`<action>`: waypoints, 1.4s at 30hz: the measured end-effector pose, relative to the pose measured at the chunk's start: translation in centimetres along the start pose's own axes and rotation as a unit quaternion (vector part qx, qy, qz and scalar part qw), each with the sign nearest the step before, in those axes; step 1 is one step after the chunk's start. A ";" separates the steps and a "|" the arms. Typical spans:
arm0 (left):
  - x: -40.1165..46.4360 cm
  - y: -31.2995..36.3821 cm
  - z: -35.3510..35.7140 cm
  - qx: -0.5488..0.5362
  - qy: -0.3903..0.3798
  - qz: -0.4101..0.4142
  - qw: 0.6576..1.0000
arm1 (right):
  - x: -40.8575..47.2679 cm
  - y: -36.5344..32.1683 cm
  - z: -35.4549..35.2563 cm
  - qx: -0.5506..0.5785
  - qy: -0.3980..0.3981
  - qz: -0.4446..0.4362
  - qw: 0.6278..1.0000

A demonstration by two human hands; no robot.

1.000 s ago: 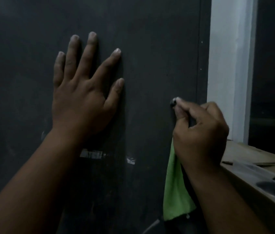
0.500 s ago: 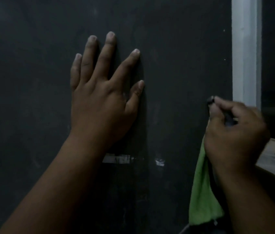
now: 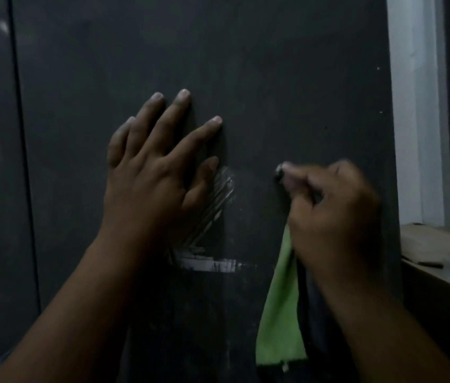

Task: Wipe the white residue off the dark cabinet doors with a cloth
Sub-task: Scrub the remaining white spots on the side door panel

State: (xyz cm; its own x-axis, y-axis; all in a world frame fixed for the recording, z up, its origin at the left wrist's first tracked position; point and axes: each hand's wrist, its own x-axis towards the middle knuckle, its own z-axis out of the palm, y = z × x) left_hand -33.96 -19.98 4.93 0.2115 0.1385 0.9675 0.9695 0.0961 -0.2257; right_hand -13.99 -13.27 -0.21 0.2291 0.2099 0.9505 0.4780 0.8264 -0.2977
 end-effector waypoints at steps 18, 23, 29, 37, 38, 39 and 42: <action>-0.9 -3.0 -0.7 0.000 0.032 -0.071 0.997 | 3.5 -3.8 2.8 0.003 0.029 -0.018 0.999; -0.9 -2.8 -0.8 -0.007 0.019 -0.078 0.997 | -2.2 -4.4 3.1 0.027 -0.037 -0.071 0.996; -1.0 -3.0 -1.2 -0.003 0.007 -0.078 0.997 | 1.8 -3.7 2.5 0.024 0.012 -0.020 0.999; -1.5 -1.9 -1.0 -0.015 0.008 -0.104 0.994 | -2.2 -5.7 3.8 0.014 -0.034 -0.072 0.997; -1.7 -2.0 -1.1 -0.015 0.007 -0.102 0.995 | -3.1 -5.2 3.4 0.022 -0.042 -0.071 0.996; -1.8 -2.2 -1.1 -0.015 0.007 -0.098 0.995 | -3.3 -4.7 3.1 0.031 -0.046 -0.064 0.996; -2.4 -2.7 -1.5 -0.015 0.005 -0.088 0.996 | -1.8 -4.1 2.7 0.035 -0.029 -0.049 0.998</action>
State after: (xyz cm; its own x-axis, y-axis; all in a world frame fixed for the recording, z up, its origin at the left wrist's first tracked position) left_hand -36.92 -22.01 3.36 0.0396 0.1116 0.9930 0.9949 0.0875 -0.0495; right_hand -18.62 -15.60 -0.42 0.1332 0.1544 0.9790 0.4347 0.8786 -0.1978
